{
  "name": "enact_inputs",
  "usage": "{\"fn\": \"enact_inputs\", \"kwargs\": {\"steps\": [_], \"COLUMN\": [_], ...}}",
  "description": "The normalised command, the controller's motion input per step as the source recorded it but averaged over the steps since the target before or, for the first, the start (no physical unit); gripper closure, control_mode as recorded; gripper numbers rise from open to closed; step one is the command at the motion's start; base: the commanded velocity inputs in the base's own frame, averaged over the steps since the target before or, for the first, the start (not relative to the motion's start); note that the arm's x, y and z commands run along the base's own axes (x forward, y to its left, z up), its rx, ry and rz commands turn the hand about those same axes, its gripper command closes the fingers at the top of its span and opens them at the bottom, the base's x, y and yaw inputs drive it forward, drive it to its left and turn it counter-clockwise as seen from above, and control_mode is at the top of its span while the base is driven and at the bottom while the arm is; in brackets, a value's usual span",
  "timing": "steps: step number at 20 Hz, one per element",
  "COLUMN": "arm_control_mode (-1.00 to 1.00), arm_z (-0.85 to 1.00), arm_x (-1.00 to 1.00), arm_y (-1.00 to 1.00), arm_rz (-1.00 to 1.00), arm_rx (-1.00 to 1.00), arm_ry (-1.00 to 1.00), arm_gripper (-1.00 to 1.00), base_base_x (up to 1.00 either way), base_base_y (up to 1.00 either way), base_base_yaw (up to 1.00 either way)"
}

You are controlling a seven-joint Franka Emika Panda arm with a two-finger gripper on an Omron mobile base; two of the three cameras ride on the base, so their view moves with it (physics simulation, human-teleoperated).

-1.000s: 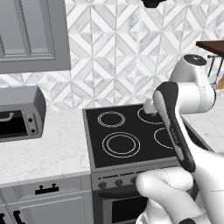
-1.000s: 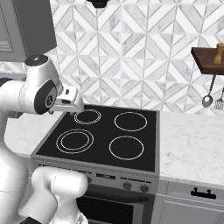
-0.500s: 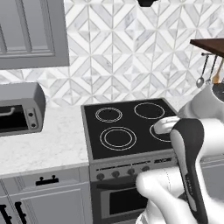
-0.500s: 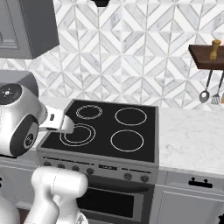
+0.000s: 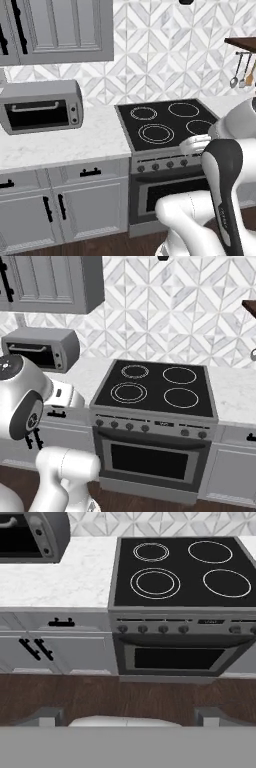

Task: Navigate to the fridge.

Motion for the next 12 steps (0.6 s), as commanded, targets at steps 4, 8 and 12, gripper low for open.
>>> {"fn": "enact_inputs", "kwargs": {"steps": [4,8,12], "arm_control_mode": [1.00,1.00,1.00], "arm_z": [0.00,0.00,0.00], "arm_x": [0.00,0.00,0.00], "arm_y": [0.00,0.00,0.00], "arm_rz": [0.00,0.00,0.00], "arm_rx": [0.00,0.00,0.00], "arm_ry": [0.00,0.00,0.00], "arm_gripper": [-1.00,-1.00,-1.00], "base_base_x": [-0.21,-0.10,-0.22], "base_base_y": [1.00,1.00,1.00], "base_base_yaw": [0.00,0.00,0.14]}}
